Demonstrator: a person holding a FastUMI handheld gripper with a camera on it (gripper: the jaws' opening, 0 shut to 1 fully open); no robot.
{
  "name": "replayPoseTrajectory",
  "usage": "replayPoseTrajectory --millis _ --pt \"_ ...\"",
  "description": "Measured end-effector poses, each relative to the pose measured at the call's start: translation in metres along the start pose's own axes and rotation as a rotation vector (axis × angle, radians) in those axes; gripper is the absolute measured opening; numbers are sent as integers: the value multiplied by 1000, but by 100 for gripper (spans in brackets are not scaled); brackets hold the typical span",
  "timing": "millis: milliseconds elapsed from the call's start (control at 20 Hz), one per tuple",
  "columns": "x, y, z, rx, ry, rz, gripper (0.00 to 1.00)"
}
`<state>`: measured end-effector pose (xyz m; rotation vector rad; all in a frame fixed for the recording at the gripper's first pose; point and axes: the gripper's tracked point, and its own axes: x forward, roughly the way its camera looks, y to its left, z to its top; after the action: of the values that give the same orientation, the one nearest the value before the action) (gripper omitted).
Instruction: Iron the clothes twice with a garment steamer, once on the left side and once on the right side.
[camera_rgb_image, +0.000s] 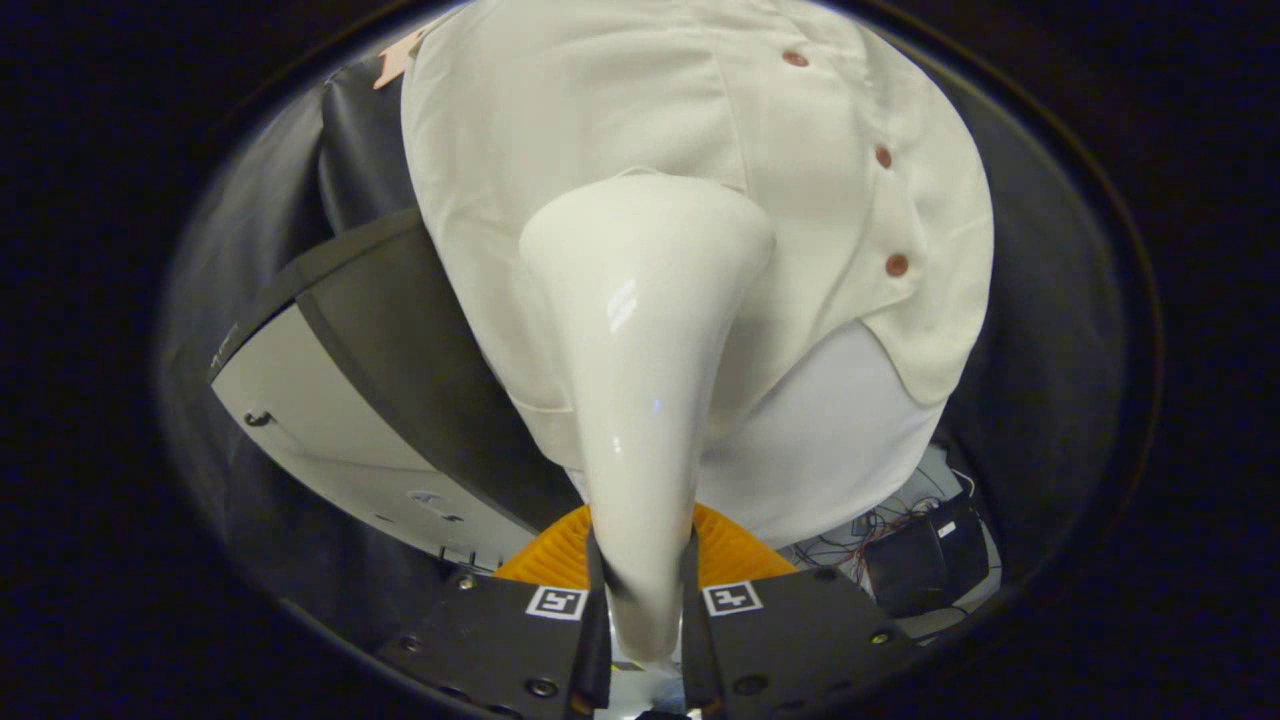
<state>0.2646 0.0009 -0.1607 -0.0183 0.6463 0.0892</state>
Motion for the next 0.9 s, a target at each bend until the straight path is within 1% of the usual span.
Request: replayPoseTrajectory --millis 200,500,600,750,900 --pt "18 2 -39 34 67 -14 28" --pt "26 -5 -61 61 110 -33 28" --pt "25 -7 -67 56 134 -36 28" --pt "21 -6 -62 66 112 -40 28" --pt "8 -2 -50 65 75 -6 27"
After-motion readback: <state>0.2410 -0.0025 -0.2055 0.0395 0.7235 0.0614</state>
